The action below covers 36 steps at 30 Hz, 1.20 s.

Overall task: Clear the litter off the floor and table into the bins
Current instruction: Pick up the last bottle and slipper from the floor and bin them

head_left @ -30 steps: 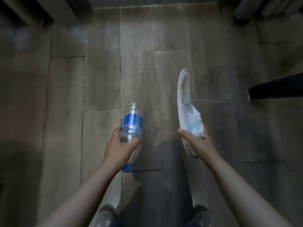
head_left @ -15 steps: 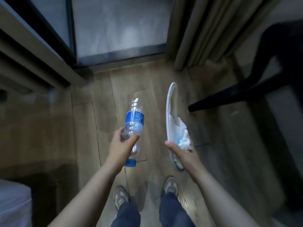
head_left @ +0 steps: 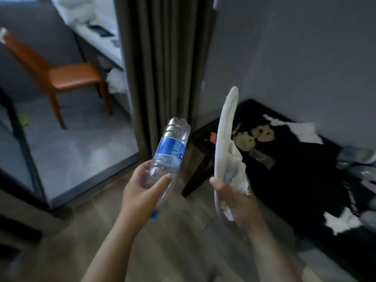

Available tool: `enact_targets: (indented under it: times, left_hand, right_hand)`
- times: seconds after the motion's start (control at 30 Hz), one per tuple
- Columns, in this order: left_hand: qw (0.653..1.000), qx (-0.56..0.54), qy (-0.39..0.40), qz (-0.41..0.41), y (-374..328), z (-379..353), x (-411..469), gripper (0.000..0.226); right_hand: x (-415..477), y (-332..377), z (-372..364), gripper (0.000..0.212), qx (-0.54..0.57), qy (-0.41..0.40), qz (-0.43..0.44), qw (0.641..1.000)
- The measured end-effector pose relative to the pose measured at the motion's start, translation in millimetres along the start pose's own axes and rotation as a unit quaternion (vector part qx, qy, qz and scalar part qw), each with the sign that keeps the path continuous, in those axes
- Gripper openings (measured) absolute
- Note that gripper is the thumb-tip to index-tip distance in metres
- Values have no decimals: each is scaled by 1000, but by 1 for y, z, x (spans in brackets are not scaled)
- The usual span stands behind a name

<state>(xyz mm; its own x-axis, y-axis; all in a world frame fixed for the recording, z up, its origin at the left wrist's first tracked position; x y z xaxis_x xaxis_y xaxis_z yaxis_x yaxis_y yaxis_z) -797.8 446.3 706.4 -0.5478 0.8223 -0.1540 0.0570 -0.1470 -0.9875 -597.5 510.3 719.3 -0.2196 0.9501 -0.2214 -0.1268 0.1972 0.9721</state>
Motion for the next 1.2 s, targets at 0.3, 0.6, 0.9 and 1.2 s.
enact_targets:
  times: [0.3, 0.6, 0.9, 1.2]
  left_hand:
    - [955, -66, 261, -124, -127, -108, -109, 33]
    - [852, -73, 481, -193, -170, -246, -297, 48]
    - [746, -77, 637, -178, -146, -350, -531, 50]
    - [636, -75, 759, -119, -108, -416, -697, 74]
  right_hand:
    - [-155, 73, 123, 91, 86, -266, 42, 959]
    - [-364, 84, 273, 73, 124, -470, 160, 859]
    - [-596, 36, 383, 74, 74, -645, 165, 742]
    - [-742, -17, 425, 56, 27, -762, 128, 635]
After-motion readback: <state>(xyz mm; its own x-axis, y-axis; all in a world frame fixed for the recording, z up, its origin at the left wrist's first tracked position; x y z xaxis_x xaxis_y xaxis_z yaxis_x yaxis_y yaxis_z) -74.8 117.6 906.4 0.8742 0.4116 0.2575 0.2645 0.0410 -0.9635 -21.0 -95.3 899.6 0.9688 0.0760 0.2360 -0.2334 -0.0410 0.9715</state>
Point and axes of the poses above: each hand's wrist, its own x-axis towards the middle knuckle, its own z-axis out of the back of the hand, y = z × x, the point moved 2 cm from there along x, towards the middle knuckle, and after that the axes turned 1 degree about z, right-handed, at the moved point
